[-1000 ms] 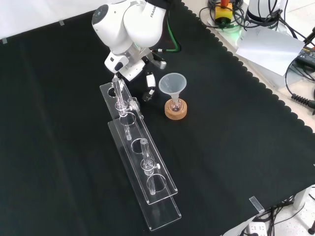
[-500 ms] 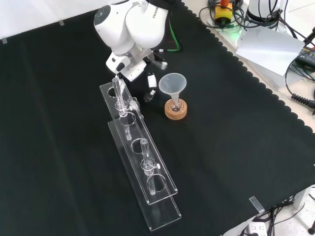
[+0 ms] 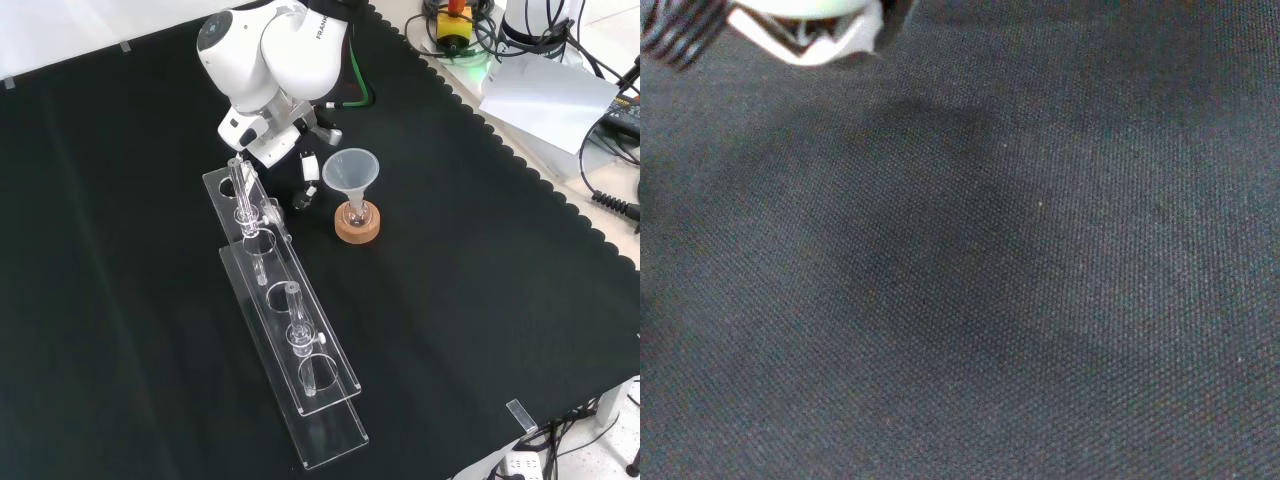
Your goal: Pick up the weighing funnel.
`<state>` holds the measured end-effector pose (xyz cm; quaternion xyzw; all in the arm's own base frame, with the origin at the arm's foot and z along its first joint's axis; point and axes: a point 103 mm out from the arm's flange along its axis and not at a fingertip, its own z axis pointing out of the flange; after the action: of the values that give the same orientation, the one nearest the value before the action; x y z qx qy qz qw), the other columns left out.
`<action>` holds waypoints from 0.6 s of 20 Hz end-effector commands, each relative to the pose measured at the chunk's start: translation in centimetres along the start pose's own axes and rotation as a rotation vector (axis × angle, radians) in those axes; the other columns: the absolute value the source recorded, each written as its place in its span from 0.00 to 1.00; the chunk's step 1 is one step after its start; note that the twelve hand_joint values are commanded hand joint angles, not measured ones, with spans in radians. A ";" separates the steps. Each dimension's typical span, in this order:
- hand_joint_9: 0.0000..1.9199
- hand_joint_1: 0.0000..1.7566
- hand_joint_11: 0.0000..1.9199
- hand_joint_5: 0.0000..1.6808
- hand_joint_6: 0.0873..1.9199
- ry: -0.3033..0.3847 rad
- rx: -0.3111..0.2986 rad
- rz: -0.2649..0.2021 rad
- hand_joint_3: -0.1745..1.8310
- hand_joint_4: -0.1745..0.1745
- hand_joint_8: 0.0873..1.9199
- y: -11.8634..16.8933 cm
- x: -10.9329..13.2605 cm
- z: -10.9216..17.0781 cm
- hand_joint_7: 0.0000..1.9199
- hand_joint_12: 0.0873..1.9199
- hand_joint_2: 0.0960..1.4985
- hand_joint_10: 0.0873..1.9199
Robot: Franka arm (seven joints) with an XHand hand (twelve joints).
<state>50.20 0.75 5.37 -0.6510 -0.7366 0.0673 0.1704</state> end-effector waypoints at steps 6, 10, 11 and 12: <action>0.41 0.52 0.27 0.34 0.37 -0.013 -0.015 -0.005 0.46 0.34 0.35 0.2 0.1 0.1 0.26 0.67 0.34 0.25; 0.41 0.53 0.27 0.34 0.38 -0.018 -0.019 -0.004 0.46 0.34 0.35 0.2 0.2 0.1 0.26 0.66 0.34 0.25; 0.41 0.53 0.27 0.34 0.38 -0.019 -0.020 -0.004 0.46 0.34 0.35 0.2 0.2 0.1 0.26 0.66 0.34 0.25; 0.41 0.53 0.27 0.34 0.38 -0.020 -0.019 -0.004 0.46 0.34 0.35 0.2 0.2 0.1 0.26 0.67 0.34 0.25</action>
<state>50.36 0.97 5.20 -0.6503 -0.7399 0.0658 0.1591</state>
